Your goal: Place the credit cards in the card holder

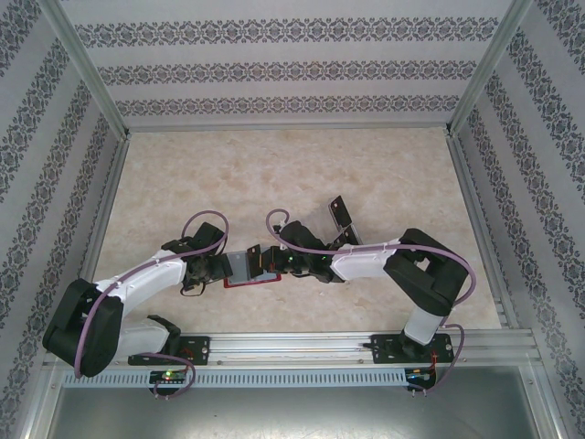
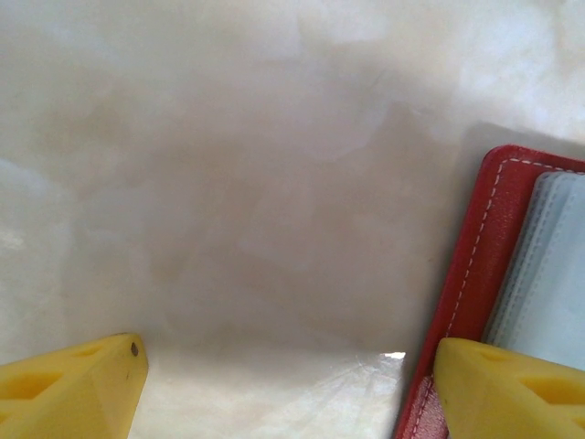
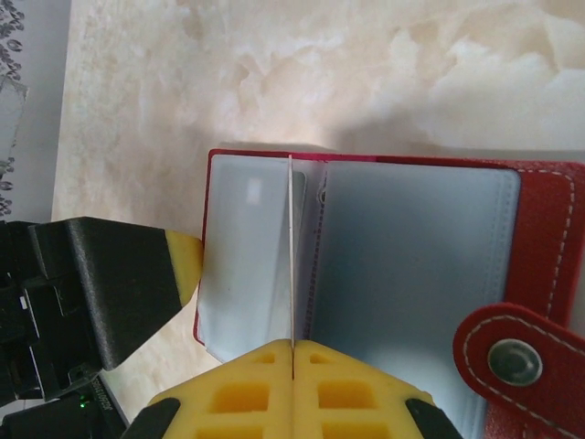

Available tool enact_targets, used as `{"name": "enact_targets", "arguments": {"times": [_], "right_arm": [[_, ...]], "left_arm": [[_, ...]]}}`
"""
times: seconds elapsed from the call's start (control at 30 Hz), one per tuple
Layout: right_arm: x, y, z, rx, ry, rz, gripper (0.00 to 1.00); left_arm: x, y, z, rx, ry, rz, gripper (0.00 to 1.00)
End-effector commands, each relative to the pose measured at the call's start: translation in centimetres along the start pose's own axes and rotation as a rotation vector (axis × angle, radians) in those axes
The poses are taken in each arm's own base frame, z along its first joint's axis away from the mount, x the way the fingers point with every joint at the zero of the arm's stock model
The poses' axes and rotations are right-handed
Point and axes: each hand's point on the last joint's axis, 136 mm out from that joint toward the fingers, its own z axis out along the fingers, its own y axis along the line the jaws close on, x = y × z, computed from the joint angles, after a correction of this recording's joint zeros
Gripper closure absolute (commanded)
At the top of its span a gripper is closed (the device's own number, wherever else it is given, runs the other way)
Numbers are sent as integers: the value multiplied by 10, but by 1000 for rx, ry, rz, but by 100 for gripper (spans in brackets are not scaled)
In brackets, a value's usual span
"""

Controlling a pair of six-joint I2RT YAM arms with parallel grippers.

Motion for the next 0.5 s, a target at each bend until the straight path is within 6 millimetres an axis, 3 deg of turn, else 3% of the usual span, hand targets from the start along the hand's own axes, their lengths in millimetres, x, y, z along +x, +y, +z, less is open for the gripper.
{"name": "enact_targets", "arguments": {"times": [0.0, 0.47], "right_arm": [[7, 2, 7, -25, 16, 13, 100], [13, 1, 12, -53, 37, 48, 100]], "left_arm": [[10, 10, 4, -38, 22, 19, 17], [6, 9, -2, -36, 4, 18, 17]]}}
